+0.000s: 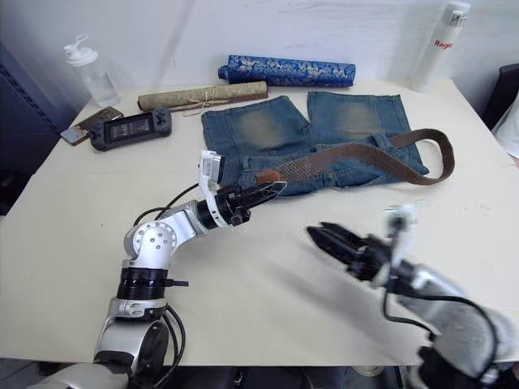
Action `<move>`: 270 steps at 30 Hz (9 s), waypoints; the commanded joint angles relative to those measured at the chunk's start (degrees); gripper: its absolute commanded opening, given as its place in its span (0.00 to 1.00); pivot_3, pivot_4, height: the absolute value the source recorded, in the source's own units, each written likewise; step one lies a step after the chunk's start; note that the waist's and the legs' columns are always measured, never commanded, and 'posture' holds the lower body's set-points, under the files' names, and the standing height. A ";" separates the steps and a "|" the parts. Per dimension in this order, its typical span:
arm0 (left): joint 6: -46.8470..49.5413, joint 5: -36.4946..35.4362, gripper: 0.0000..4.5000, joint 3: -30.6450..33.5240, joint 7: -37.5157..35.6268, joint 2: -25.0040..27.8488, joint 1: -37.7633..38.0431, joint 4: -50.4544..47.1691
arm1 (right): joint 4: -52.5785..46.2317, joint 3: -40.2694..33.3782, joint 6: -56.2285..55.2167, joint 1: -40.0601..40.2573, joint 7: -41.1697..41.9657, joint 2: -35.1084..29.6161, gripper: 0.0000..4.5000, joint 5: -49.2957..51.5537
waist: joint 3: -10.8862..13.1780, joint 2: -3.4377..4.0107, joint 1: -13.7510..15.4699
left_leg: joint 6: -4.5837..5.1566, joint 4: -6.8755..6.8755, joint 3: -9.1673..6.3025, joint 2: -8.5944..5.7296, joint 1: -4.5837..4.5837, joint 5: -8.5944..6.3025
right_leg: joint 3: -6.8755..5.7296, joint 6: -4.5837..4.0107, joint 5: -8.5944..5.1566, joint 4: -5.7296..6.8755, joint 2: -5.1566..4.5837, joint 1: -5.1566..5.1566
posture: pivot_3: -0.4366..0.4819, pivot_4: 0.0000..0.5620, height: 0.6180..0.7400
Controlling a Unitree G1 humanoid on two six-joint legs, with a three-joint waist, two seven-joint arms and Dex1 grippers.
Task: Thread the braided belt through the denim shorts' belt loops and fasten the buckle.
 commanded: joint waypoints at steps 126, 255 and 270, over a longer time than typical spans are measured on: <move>-28.96 11.97 0.57 -6.27 -21.61 37.31 12.13 -13.87 | 8.13 24.98 -46.06 7.66 -42.76 -21.07 0.00 30.63 | -0.01 0.27 -0.03 | 0.31 -0.45 -0.04 0.33 0.19 -0.21 | 0.61 -0.33 -0.13 0.20 0.79 -0.31 | 0.48 0.27 0.16; -92.32 72.67 0.00 -24.52 9.20 26.00 -1.07 1.86 | 3.53 17.57 -29.34 14.68 -11.74 -42.96 0.28 -21.99 | -0.20 -0.55 3.08 | 0.48 -0.70 -0.11 -0.17 0.93 -0.27 | 0.29 0.02 0.13 -0.86 0.78 1.02 | 0.48 0.27 0.16; -94.94 73.69 0.00 -22.78 12.42 26.85 -1.75 2.91 | -2.43 25.63 -38.30 7.72 -40.91 -30.87 0.95 50.56 | 0.21 -0.60 1.29 | 0.49 -0.65 -0.05 0.32 0.88 -0.28 | 0.29 -0.02 0.13 -0.83 0.78 0.90 | 0.48 0.27 0.16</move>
